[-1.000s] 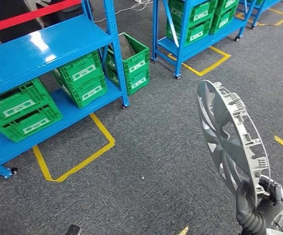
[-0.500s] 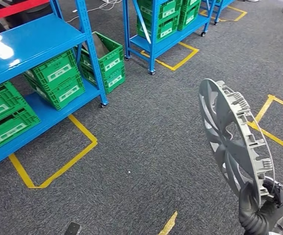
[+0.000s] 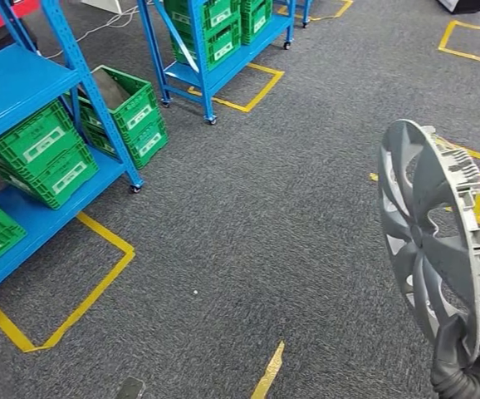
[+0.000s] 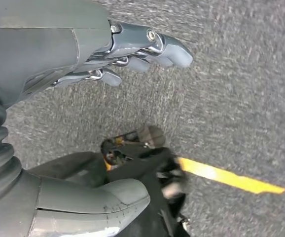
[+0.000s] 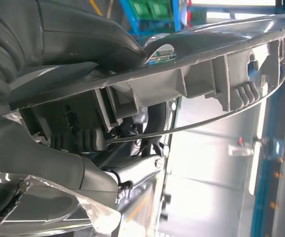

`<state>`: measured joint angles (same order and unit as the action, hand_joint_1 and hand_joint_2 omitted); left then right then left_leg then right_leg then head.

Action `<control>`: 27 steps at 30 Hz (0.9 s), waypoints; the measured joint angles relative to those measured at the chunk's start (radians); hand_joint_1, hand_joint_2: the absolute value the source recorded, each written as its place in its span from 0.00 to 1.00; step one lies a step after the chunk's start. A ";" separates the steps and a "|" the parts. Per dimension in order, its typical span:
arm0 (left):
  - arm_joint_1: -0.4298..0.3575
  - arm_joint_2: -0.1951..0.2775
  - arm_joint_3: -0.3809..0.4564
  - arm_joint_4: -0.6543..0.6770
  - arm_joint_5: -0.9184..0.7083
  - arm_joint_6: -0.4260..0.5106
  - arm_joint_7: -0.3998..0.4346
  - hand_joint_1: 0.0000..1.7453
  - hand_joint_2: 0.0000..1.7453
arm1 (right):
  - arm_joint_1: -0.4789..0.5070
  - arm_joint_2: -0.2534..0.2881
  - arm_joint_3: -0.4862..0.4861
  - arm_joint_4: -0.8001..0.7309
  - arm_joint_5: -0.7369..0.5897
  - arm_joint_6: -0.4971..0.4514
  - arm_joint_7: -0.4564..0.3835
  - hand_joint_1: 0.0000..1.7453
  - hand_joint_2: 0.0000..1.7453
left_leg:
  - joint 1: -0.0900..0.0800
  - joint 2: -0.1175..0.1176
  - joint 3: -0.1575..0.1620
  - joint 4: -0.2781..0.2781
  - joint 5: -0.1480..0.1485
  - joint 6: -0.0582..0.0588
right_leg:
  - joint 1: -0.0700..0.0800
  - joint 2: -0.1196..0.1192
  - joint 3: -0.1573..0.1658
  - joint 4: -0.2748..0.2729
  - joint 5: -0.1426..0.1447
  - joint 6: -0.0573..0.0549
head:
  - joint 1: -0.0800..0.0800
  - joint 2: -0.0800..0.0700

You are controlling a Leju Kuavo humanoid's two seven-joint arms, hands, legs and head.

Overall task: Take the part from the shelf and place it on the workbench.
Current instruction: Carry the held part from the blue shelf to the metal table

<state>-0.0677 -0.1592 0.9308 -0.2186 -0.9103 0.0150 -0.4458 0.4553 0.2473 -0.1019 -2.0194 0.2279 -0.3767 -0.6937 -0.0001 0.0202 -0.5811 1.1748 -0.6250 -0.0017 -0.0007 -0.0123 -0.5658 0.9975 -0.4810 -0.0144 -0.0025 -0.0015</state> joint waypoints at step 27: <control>-0.006 0.014 0.019 0.000 -0.034 0.007 -0.017 0.00 1.00 | 0.007 -0.013 0.068 -0.076 -0.033 -0.004 0.000 1.00 1.00 | 0.002 0.083 0.066 -0.170 0.116 -0.010 | -0.015 -0.029 0.004 0.013 -0.012 0.031 | 0.008 0.000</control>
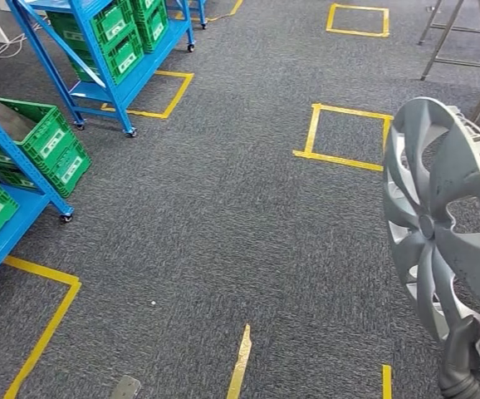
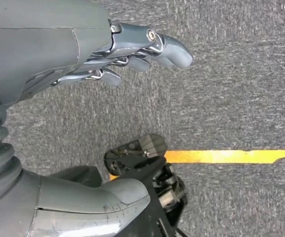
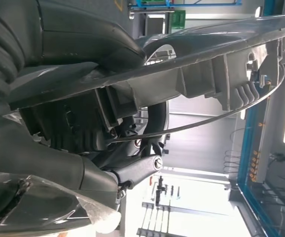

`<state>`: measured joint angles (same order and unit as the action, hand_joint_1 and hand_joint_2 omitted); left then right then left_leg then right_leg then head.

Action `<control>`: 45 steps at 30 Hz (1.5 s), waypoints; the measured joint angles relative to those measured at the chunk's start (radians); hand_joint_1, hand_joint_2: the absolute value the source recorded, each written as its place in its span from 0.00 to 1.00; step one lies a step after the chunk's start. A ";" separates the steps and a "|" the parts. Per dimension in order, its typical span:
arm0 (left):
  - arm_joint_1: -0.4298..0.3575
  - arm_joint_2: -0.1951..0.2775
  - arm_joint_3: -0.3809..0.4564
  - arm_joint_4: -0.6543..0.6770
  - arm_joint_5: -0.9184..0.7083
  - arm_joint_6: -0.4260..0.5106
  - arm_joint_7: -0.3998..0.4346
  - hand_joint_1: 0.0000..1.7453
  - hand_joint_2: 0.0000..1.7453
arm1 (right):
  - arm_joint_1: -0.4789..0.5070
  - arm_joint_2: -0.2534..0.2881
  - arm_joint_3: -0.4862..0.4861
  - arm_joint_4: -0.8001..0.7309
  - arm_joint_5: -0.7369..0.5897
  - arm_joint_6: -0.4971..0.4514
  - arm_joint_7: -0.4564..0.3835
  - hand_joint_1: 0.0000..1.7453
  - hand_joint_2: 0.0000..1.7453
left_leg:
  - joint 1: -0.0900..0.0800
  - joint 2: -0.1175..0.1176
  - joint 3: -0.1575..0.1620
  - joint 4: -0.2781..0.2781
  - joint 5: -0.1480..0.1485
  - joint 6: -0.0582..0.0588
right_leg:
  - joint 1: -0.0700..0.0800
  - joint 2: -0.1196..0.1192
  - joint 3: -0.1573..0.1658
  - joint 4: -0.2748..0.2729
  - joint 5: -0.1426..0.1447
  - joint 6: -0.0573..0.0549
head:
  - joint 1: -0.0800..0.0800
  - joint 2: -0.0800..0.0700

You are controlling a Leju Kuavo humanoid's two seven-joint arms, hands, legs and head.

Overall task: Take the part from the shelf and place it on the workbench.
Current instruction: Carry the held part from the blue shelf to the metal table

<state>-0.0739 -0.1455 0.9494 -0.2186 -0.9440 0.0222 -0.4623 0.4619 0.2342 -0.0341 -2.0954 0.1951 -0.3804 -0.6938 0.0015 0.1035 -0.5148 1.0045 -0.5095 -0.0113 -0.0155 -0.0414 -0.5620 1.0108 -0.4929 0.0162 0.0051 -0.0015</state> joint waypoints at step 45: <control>0.004 0.003 0.042 0.000 -0.009 -0.007 -0.013 0.00 1.00 | 0.010 -0.093 0.168 -0.005 0.113 -0.149 0.001 1.00 1.00 | -0.019 -0.161 -0.049 -0.003 0.038 0.058 | 0.010 0.167 0.044 0.004 -0.037 -0.015 | -0.007 0.000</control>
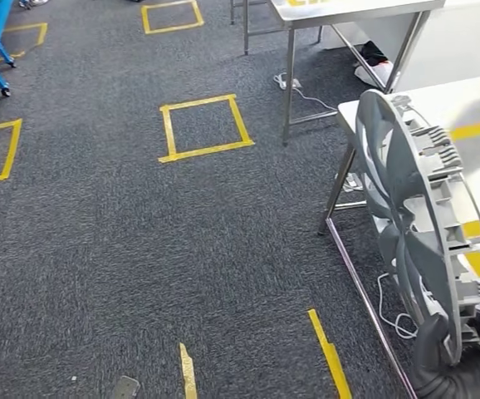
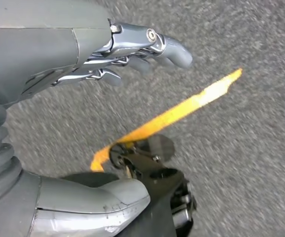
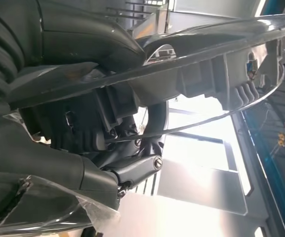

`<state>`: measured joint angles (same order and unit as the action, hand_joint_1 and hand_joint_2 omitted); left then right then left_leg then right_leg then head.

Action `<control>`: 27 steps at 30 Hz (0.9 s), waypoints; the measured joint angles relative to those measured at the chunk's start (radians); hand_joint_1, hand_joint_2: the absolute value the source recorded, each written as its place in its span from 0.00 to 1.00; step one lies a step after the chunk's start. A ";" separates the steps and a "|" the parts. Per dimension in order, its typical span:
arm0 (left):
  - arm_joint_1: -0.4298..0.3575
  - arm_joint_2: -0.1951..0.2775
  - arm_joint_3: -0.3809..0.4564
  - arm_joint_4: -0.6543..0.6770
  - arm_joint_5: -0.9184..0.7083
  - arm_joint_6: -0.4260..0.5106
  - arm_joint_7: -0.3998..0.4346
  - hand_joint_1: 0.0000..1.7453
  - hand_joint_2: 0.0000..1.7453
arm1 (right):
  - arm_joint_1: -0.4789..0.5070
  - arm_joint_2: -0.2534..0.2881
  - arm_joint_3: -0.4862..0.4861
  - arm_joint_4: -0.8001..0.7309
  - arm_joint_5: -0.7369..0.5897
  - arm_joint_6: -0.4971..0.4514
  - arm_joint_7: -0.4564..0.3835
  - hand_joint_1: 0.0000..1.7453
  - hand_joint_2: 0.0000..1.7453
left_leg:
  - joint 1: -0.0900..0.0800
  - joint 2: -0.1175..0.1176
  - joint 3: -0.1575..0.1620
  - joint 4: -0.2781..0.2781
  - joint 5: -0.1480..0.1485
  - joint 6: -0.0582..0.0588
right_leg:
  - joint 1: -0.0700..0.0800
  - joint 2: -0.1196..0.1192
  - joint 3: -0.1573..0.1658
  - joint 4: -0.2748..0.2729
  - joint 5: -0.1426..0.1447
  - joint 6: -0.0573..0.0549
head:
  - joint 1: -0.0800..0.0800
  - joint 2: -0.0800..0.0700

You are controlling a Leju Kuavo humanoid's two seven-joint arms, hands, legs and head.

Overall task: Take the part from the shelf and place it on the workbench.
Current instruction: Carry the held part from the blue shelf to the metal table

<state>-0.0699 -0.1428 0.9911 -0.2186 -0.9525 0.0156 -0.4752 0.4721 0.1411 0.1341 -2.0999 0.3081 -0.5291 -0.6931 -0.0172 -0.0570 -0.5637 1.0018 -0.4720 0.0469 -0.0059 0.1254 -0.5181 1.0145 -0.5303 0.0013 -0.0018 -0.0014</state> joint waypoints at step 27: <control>-0.004 -0.003 0.030 0.000 -0.004 -0.017 -0.002 0.00 1.00 | 0.001 -0.016 -0.003 -0.028 -0.037 -0.122 -0.001 1.00 1.00 | -0.006 0.013 -0.021 0.080 -0.060 -0.017 | 0.008 -0.036 -0.090 0.018 0.061 -0.025 | 0.004 0.000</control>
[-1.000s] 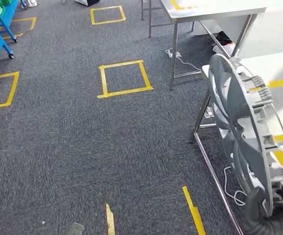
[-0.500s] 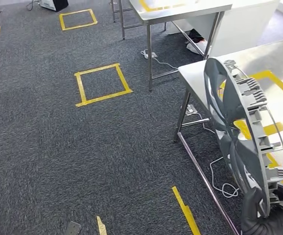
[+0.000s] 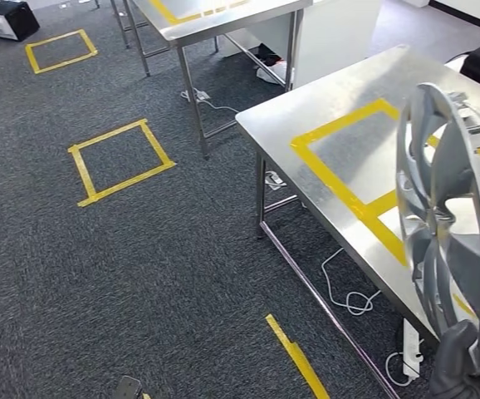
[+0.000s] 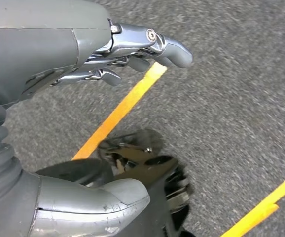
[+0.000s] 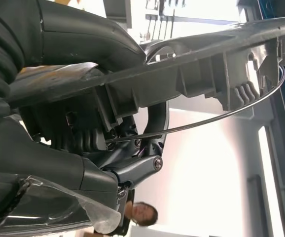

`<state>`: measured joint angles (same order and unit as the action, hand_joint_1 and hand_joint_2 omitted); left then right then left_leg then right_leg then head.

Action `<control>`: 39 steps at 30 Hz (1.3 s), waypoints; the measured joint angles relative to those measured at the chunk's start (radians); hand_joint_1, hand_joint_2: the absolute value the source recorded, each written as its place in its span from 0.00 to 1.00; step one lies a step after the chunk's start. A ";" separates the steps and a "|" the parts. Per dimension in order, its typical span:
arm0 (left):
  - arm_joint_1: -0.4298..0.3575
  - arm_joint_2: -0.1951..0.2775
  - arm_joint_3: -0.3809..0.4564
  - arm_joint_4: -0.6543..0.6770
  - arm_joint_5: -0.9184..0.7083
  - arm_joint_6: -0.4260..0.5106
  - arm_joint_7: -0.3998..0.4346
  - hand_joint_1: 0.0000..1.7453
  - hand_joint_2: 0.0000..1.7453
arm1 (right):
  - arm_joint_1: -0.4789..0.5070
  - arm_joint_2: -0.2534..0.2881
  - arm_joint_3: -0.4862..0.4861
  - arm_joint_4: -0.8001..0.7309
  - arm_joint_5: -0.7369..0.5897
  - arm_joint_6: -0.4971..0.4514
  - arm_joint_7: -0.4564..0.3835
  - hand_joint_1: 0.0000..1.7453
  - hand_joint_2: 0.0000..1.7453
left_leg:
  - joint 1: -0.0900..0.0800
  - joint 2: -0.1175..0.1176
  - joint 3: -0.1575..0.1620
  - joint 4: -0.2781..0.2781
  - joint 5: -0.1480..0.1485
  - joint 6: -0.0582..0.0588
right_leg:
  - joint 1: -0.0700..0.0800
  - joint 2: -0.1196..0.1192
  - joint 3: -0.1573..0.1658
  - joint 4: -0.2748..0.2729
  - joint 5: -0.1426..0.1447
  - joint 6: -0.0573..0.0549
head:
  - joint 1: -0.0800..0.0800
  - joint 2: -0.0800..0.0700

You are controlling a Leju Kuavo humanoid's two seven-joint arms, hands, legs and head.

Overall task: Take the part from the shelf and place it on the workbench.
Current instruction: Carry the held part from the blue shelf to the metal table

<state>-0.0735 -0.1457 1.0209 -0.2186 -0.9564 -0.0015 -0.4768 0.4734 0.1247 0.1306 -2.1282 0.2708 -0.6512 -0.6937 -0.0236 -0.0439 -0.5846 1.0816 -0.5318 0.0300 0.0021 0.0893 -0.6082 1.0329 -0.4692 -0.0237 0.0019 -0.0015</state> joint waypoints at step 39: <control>0.008 0.004 0.049 0.000 -0.024 0.019 0.001 0.00 1.00 | 0.030 0.004 -0.105 0.064 0.205 0.179 0.000 1.00 1.00 | 0.011 0.031 0.073 -0.155 0.068 0.017 | -0.020 -0.067 0.051 0.143 -0.099 0.038 | 0.001 0.000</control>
<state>-0.0657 -0.1419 1.0696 -0.2186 -0.9799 0.0175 -0.4763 0.5037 0.1286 0.0253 -2.0638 0.4758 -0.4717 -0.6940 -0.0125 -0.0129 -0.5119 0.9266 -0.4637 0.0474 -0.0181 0.0226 -0.5575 1.1763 -0.5680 0.0146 0.0030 -0.0011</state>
